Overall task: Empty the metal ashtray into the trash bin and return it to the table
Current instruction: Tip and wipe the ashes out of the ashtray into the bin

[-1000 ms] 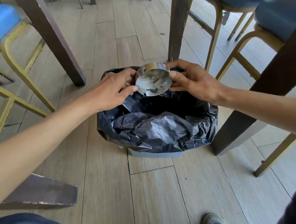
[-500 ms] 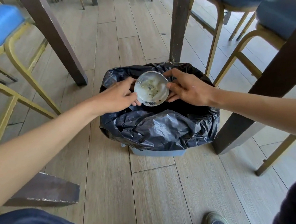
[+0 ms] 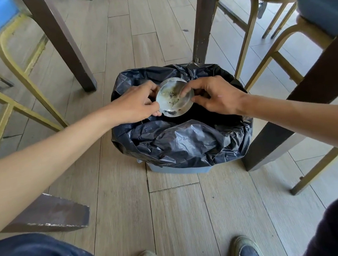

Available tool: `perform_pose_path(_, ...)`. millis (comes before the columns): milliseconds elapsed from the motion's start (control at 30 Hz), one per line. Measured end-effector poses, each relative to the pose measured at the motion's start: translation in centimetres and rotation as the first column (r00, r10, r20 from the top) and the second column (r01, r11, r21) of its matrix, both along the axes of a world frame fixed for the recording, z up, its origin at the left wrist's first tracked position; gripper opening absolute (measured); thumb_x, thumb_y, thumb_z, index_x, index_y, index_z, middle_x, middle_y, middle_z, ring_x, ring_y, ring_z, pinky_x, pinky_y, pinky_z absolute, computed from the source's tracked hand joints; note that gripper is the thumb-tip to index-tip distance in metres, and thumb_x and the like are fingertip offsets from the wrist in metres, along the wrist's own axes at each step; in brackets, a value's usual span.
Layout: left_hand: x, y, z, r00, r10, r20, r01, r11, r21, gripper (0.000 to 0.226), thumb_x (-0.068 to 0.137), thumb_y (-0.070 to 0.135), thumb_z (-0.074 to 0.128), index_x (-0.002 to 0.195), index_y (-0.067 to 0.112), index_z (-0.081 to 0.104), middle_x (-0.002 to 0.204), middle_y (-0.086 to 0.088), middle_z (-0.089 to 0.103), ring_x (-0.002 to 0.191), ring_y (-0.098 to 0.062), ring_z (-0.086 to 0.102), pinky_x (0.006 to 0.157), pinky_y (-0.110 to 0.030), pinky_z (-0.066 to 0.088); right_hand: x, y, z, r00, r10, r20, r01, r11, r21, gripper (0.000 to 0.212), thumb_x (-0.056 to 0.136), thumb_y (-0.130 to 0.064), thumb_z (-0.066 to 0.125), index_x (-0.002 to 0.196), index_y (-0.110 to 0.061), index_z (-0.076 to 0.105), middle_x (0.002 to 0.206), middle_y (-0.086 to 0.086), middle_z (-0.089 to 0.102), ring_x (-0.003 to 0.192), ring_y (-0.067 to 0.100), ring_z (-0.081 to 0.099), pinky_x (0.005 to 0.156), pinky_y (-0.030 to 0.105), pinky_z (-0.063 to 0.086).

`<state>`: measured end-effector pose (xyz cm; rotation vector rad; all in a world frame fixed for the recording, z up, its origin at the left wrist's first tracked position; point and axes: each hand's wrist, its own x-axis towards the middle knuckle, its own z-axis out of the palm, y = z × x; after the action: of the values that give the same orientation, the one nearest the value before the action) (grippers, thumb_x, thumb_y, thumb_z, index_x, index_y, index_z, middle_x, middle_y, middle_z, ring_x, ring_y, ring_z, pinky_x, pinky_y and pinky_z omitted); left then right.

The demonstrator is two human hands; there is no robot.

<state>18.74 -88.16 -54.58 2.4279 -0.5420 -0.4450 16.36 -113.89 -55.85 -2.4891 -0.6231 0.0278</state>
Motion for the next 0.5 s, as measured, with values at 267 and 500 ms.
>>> perform_pose_path(267, -0.6, 0.0, 1.0, 0.987, 0.006, 0.162, -0.010, 1.000, 0.022, 0.040, 0.090, 0.019, 0.074, 0.120, 0.018, 0.048, 0.113, -0.001, 0.072, 0.086, -0.020, 0.075, 0.085, -0.037, 0.056, -0.2, 0.4, 0.0, 0.991, -0.070, 0.115, 0.066, 0.997, 0.030, 0.027, 0.095, 0.002, 0.060, 0.097, -0.025, 0.065, 0.106, -0.005, 0.074, 0.101, 0.020, 0.072, 0.098, 0.043, 0.056)
perform_pose_path(500, -1.0, -0.1, 1.3, 0.980, 0.017, 0.197, -0.017, 1.000, -0.004, 0.041, 0.089, 0.017, 0.075, 0.123, 0.016, 0.051, 0.117, 0.003, 0.069, 0.091, -0.015, 0.075, 0.086, -0.034, 0.056, 0.0, 0.3, 0.8, 0.941, -0.188, -0.282, 0.288, 0.882, 0.374, 0.042, 0.094, -0.008, 0.073, 0.126, -0.003, 0.046, 0.106, 0.017, 0.072, 0.090, 0.018, 0.077, 0.081, 0.028, 0.065)
